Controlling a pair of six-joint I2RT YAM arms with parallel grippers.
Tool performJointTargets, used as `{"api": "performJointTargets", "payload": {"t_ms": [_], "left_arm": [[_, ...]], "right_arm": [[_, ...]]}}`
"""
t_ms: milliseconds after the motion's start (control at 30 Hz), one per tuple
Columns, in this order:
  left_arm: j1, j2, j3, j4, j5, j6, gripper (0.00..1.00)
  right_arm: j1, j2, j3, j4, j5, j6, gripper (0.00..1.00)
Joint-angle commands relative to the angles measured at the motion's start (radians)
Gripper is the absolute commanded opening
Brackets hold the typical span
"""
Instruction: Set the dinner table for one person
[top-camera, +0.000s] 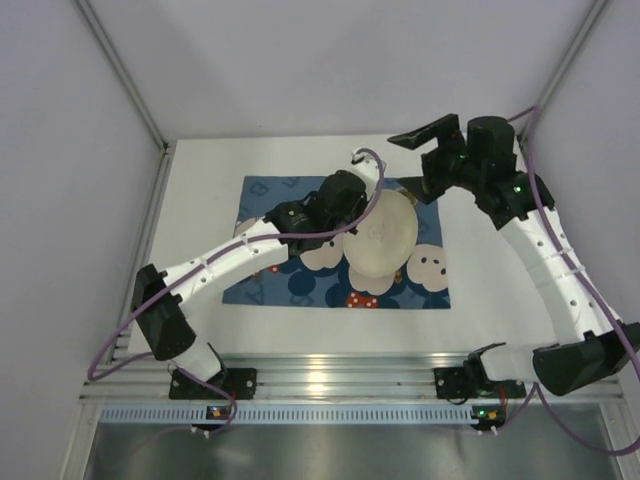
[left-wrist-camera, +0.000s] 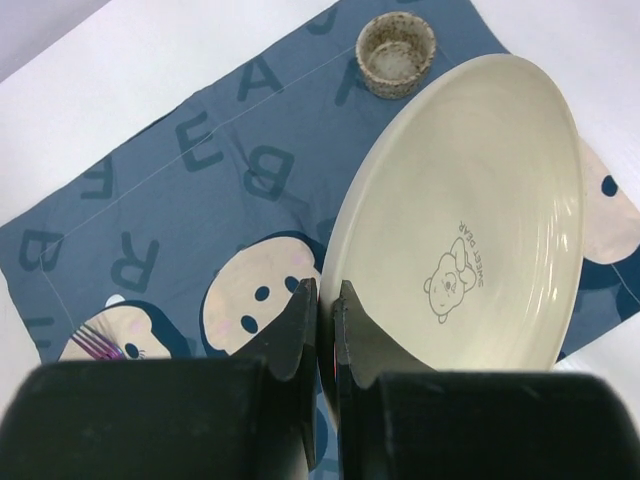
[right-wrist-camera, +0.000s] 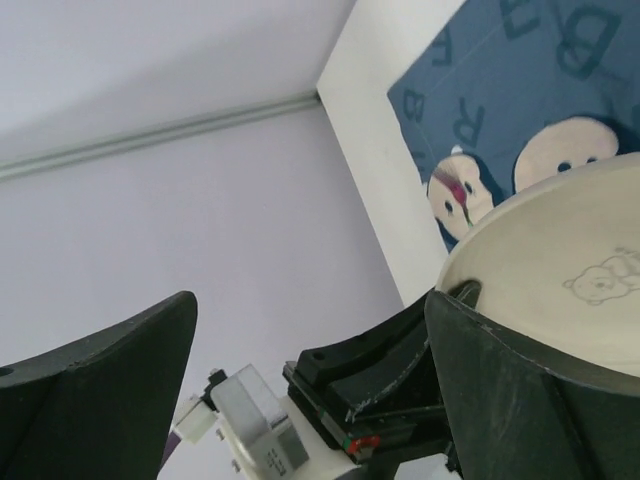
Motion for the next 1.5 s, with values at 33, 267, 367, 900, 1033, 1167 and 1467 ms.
{"api": "performJointTargets", "payload": {"t_ms": [33, 267, 367, 900, 1033, 1167, 1467], "left_arm": [[0.071, -0.013, -0.026, 0.04, 0.01, -0.052, 0.0], [0.267, -0.004, -0.087, 0.056, 0.186, -0.173, 0.0], [0.397, 0.013, -0.129, 0.092, 0.33, -0.259, 0.0], [0.595, 0.173, -0.21, 0.286, 0.698, -0.416, 0.0], [0.597, 0.188, -0.239, 0.313, 0.714, -0.432, 0.0], [0.597, 0.208, -0.249, 0.319, 0.731, -0.44, 0.0], [0.597, 0.208, -0.327, 0.316, 0.629, -0.409, 0.0]], "right_arm": [[-0.133, -0.1, 0.017, -0.036, 0.029, -0.118, 0.97], [-0.388, -0.171, 0.157, -0.26, 0.156, -0.433, 1.0], [-0.399, -0.172, 0.204, -0.318, 0.267, -0.576, 1.0], [-0.399, -0.252, -0.024, -0.389, 0.287, -0.706, 1.0], [-0.399, -0.249, -0.035, -0.392, 0.276, -0.712, 1.0], [-0.399, -0.254, -0.05, -0.397, 0.273, -0.717, 1.0], [-0.401, -0.252, -0.073, -0.398, 0.273, -0.735, 1.0]]}}
